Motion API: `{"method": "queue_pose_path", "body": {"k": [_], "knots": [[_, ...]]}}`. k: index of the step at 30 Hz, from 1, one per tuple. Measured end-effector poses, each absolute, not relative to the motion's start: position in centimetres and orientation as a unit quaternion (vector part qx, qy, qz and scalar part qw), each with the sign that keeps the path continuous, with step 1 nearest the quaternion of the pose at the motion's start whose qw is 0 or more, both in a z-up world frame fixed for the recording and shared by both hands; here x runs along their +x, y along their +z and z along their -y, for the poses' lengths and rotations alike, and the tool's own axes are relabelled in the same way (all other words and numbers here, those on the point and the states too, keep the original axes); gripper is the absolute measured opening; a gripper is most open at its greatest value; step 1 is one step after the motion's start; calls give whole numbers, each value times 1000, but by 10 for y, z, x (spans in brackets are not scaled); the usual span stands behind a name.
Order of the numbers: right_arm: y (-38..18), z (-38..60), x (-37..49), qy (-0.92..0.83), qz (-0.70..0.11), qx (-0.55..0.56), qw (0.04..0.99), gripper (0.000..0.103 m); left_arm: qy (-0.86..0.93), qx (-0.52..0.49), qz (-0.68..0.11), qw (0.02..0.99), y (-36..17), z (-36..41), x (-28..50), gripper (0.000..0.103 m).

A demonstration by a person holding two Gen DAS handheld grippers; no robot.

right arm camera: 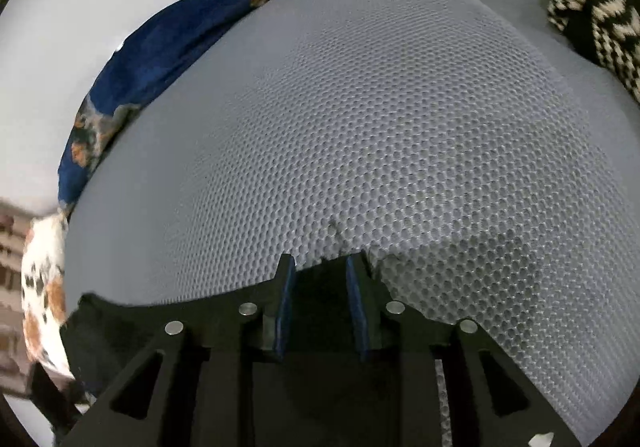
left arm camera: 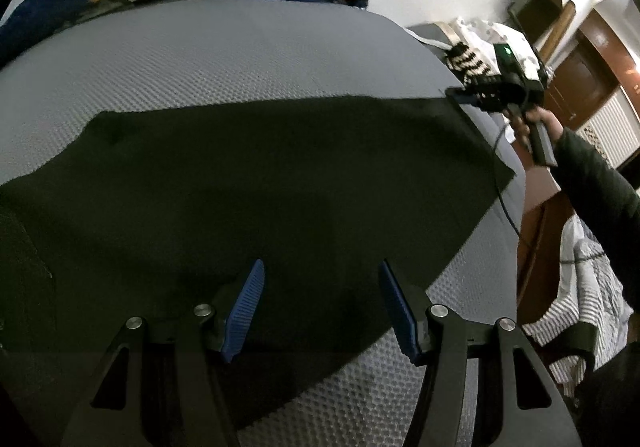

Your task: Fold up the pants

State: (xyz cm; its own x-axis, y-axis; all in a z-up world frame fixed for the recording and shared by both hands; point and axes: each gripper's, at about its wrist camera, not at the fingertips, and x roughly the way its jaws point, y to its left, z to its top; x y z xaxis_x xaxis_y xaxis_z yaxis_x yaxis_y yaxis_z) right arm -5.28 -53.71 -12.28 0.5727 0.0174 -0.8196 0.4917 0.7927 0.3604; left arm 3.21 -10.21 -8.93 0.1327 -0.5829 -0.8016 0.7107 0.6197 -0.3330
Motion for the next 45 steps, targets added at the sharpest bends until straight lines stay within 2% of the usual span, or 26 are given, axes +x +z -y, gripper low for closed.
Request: {"method": "queue_pose_path", "body": {"k": [1,4,8,11,14,26,28,29,35,39,45], "knots": [[-122,535,-54,-143,-440,282,841,24,-429,64,-499,750,-90,102,34,59],[-121,529,-55,-147,-440,265,845,9,-419,68,-501,754,-91,105,39,59],[-105,515,-68,-167,-407,237,866,4,-407,67,-496,764,-89,106,46,59],[-83,504,-86,-215,-351,223,884,3,-394,64,-487,777,-85,102,52,59],[-78,500,-91,-243,-334,222,883,2,-381,57,-479,789,-83,98,61,59],[-125,526,-80,-332,-387,239,826,0,-329,71,-494,802,-110,68,70,61],[-118,526,-88,-305,-376,275,830,1,-330,78,-490,803,-110,68,67,61],[-111,518,-88,-306,-373,262,836,6,-330,82,-488,804,-111,69,66,61],[-72,464,-56,-223,-383,232,866,7,-340,65,-487,802,-106,67,68,61],[-54,413,-9,-145,-402,205,881,7,-322,71,-455,827,-91,57,67,61],[-71,313,64,-22,-444,147,884,7,-272,83,-429,858,-80,32,75,62]]}}
